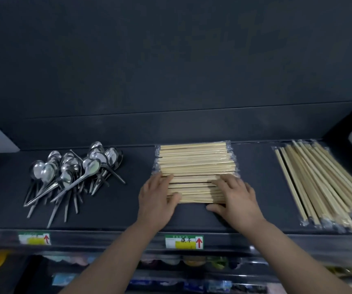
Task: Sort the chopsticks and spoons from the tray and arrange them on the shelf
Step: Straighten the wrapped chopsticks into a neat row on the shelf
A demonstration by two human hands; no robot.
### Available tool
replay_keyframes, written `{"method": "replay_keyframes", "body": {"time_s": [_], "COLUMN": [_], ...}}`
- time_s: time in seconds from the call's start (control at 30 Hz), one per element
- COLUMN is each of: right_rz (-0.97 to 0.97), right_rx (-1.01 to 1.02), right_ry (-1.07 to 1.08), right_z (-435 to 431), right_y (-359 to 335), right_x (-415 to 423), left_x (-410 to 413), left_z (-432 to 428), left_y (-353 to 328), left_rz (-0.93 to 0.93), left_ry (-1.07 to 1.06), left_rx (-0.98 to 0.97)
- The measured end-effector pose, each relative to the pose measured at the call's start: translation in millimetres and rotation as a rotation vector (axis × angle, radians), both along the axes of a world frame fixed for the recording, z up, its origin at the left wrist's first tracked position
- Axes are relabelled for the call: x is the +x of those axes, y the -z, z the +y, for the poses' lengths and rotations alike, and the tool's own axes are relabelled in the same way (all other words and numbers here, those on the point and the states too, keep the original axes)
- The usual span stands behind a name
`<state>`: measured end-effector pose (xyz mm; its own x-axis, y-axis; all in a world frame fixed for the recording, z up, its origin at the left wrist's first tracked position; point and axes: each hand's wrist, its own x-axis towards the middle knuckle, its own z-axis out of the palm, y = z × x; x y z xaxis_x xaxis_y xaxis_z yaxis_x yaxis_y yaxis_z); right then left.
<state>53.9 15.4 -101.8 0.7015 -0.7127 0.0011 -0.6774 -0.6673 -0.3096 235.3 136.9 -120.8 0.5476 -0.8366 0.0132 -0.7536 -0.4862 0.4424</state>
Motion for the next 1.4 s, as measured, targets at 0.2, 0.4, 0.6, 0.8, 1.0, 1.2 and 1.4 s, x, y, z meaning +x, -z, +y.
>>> {"method": "replay_keyframes", "body": {"time_s": [0.2,0.4,0.6,0.8,1.0,1.2,1.4], "right_rz": [0.06,0.055,0.097,0.066,-0.034,-0.022,-0.053], "right_rx": [0.082,0.037,-0.006,-0.016,-0.035,-0.178,-0.205], "right_ry": [0.089,0.077,0.069,0.058,0.021,0.141,0.299], "right_z": [-2.4,-11.3,-13.2,-10.8,-21.6,-62.0,-103.0], "right_y": [22.0,27.1,28.4,23.7,11.0,11.0,1.3], "right_x": [-5.2,1.8,4.4,4.1,-18.8,-75.7,-140.9], "left_x": [-10.3,-9.6,-6.5,-10.4,-35.9,-87.6,-150.4], "left_z": [-13.1,-20.3,-21.4,-19.5,-49.3,-104.5,-165.6], "left_y": [7.0,9.7,9.0,1.9,-15.0,-26.1,-30.9], "left_rz": [-0.041,-0.106,-0.111,-0.119,-0.155,-0.147,-0.043], "left_ry": [0.054,0.043,0.063,0.089,0.173,0.287,0.359], "left_rx": [0.221,0.278,0.305,0.247,0.052,-0.137,-0.074]}}
